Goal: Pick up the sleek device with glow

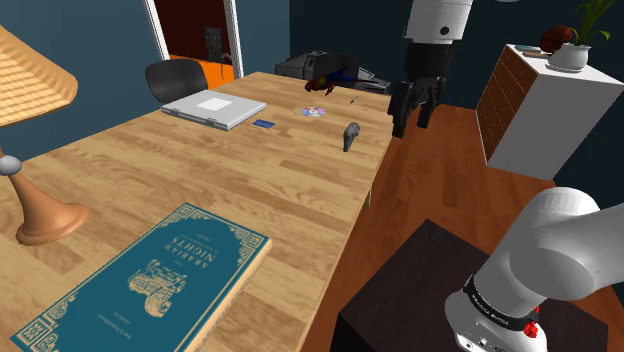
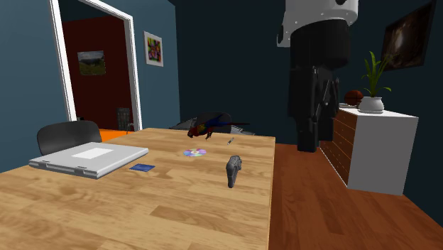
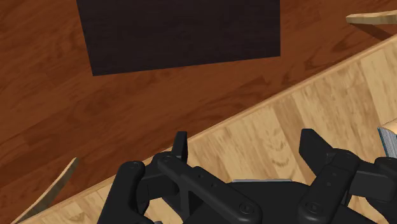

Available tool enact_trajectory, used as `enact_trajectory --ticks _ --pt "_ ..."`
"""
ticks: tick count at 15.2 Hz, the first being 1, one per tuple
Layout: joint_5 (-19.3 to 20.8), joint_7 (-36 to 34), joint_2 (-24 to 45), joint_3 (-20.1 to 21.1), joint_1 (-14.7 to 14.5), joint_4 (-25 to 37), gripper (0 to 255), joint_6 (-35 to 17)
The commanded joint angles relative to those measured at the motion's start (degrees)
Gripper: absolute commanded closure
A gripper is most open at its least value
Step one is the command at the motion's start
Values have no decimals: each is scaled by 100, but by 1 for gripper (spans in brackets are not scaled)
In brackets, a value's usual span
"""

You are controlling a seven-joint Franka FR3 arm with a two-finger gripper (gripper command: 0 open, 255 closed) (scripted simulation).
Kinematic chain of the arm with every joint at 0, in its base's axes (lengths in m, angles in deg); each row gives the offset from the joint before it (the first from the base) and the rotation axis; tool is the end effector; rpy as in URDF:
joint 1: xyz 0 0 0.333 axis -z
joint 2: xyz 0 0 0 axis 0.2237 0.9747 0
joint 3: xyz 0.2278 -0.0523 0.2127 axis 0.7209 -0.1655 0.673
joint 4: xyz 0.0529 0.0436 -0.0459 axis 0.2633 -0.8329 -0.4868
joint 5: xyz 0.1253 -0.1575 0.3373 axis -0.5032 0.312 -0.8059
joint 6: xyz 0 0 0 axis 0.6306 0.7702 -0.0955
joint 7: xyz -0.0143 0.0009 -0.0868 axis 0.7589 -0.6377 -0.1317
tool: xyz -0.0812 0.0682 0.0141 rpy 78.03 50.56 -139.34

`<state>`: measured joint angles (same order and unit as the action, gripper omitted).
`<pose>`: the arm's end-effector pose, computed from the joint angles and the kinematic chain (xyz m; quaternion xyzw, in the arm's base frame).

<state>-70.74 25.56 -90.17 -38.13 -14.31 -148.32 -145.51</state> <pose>0.3062 0.0412 0.5969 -0.9978 0.0333 0.0480 0.0311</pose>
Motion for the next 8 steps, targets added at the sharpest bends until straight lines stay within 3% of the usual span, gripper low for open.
enact_trajectory --ticks 1,8 --pt "0 0 0 0 0 0 0 0" --pt "-91 -1113 1194 144 501 286 0 -1100"
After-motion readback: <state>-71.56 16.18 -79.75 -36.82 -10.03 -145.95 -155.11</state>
